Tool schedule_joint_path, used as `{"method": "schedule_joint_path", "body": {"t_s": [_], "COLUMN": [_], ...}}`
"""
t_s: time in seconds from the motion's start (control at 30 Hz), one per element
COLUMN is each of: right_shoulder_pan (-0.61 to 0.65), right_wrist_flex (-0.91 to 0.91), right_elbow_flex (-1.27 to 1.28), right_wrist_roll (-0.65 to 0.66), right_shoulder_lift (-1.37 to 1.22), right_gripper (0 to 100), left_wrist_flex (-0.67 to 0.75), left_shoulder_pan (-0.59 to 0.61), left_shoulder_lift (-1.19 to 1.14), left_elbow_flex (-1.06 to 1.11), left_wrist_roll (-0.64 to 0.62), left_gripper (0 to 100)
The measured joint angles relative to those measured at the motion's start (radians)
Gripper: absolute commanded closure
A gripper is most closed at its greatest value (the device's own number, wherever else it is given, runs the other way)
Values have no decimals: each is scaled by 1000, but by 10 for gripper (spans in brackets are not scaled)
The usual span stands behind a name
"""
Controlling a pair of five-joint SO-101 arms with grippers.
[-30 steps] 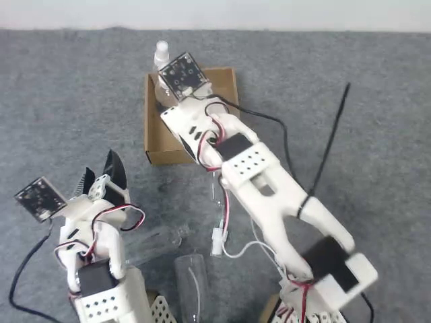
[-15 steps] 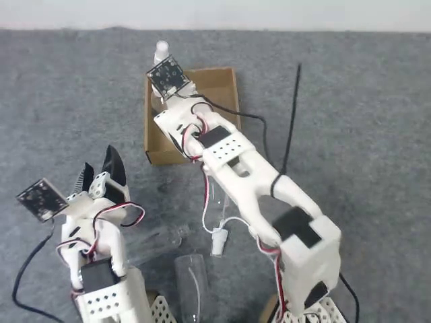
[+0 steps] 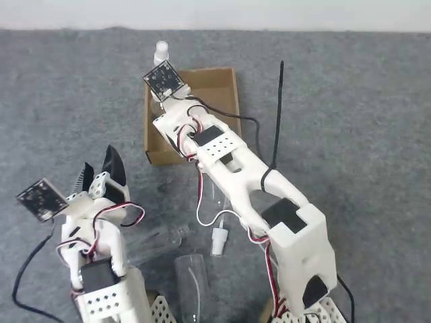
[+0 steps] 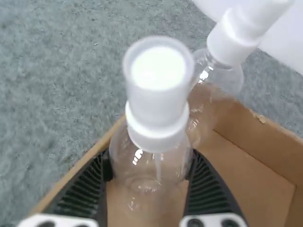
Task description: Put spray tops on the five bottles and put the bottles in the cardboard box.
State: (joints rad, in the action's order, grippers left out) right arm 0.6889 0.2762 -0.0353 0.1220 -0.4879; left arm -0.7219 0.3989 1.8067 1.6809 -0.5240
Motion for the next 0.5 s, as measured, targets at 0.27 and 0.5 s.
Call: {"method": "schedule_joint_path", "body": {"t_s": [0.27, 0.5], "right_shoulder_pan": [0, 2], "right_wrist_flex": [-153, -196], "right_elbow_flex": [-3, -14], "right_wrist_roll": [-2, -3], "right_shoulder_lift": [-91, -118], "right_gripper": [988, 988], "left_wrist_flex": [0, 0], "left_shoulder_pan": [0, 0], "left_shoulder_lift": [0, 0], "left_elbow_flex": [0, 0], "left_wrist_roll": [0, 0], "left_gripper": [794, 794]}}
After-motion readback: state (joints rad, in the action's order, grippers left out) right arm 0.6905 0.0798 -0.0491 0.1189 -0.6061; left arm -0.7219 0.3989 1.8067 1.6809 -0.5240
